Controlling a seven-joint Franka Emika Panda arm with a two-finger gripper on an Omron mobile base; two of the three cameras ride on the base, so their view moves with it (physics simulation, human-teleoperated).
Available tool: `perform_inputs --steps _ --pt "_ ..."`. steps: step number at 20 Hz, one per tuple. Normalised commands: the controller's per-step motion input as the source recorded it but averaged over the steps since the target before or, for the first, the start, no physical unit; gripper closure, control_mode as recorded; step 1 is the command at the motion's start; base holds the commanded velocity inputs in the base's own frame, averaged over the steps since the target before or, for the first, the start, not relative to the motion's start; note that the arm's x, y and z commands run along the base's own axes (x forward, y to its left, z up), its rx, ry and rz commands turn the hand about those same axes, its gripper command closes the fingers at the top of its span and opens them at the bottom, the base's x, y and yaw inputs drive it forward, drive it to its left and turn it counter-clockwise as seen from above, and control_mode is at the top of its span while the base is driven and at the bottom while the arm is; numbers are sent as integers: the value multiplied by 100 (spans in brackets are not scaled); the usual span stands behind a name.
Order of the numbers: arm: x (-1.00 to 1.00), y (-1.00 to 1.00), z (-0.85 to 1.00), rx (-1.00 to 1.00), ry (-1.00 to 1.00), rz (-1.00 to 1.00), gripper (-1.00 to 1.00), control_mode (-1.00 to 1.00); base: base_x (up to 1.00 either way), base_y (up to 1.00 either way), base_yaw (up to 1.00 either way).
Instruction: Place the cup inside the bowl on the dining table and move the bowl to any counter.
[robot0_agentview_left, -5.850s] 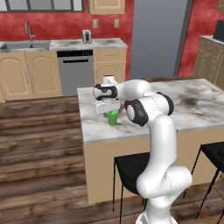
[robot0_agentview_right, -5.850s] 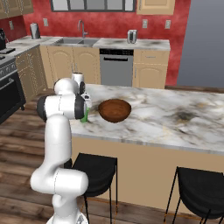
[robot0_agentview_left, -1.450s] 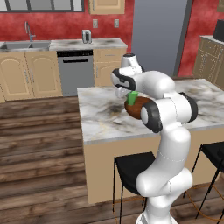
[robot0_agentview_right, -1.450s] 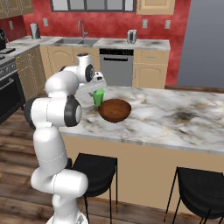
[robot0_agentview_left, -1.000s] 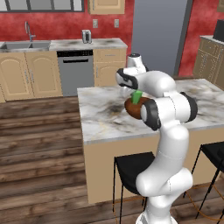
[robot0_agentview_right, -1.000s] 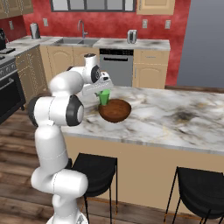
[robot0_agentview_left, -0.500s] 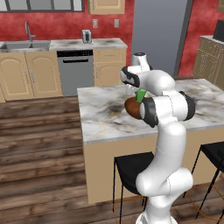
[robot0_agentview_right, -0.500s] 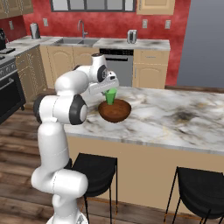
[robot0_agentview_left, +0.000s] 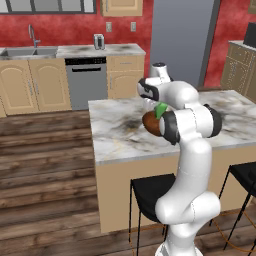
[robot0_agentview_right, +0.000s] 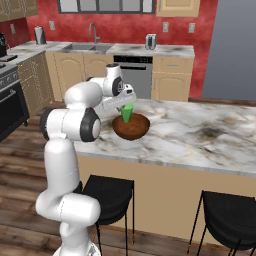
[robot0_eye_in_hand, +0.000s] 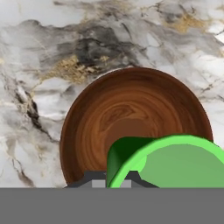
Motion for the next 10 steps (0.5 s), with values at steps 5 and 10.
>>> perform_inputs --steps 5,10 --pt "0 -3 -26 0 0 0 100 -100 0 0 0" --pt "0 -13 -21 0 0 0 100 -100 0 0 0"
